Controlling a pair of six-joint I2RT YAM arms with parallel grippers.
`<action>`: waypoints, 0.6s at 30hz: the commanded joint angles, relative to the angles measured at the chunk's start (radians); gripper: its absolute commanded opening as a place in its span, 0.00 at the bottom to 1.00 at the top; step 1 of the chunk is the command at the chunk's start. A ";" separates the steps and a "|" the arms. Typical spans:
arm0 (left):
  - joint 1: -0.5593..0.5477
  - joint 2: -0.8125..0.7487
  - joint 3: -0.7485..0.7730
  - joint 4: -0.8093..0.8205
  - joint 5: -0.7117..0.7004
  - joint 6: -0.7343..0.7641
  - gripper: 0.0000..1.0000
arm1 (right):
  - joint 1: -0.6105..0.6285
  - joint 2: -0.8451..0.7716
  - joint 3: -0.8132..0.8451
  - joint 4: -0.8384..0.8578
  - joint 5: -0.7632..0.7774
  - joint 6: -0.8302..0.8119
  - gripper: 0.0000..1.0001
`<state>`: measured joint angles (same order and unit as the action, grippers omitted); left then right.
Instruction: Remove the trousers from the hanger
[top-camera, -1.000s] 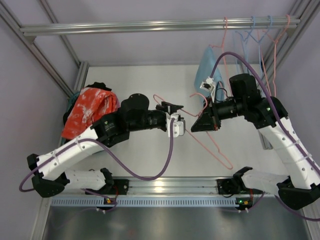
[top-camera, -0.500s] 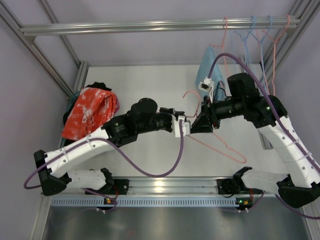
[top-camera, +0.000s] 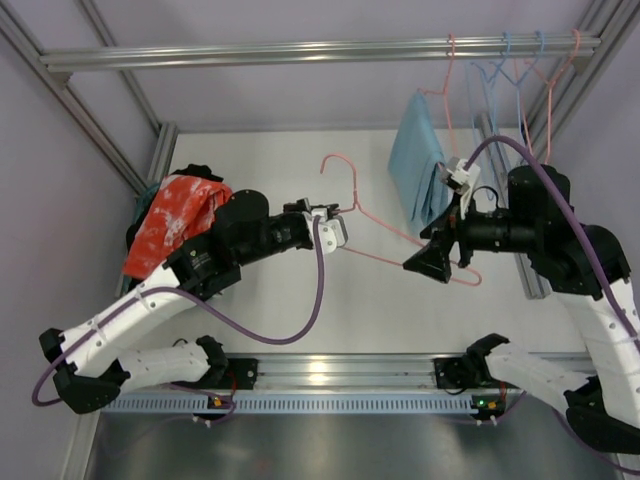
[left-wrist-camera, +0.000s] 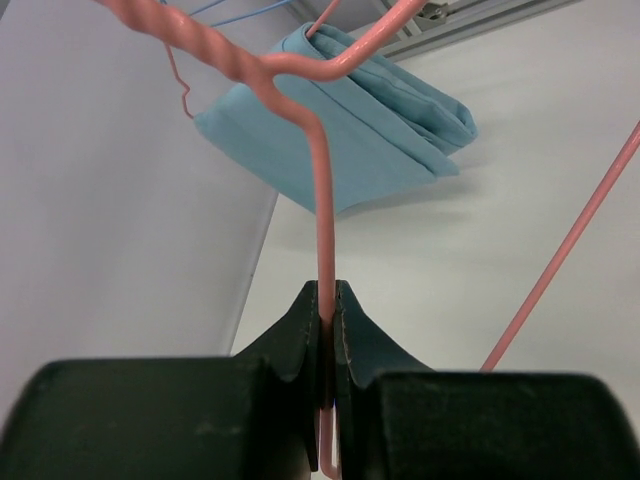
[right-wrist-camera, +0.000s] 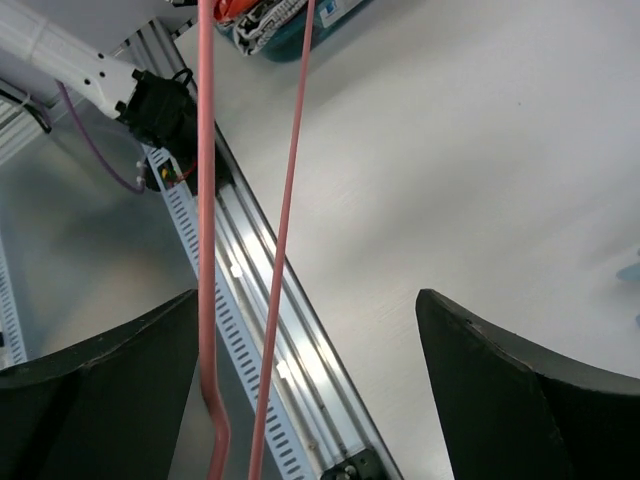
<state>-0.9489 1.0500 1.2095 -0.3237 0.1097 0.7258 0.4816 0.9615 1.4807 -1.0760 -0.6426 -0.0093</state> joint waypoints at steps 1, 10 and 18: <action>0.021 -0.021 -0.010 0.002 0.013 -0.039 0.00 | -0.008 -0.033 0.020 -0.053 0.037 -0.083 0.85; 0.021 0.005 -0.002 -0.018 0.039 -0.051 0.00 | -0.008 0.003 0.069 -0.120 0.047 -0.144 0.21; 0.027 0.005 0.004 -0.015 0.015 -0.119 0.33 | -0.008 -0.006 0.087 -0.157 0.078 -0.182 0.00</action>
<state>-0.9245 1.0634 1.2022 -0.3752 0.1329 0.6659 0.4820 0.9665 1.5150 -1.2198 -0.6224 -0.1692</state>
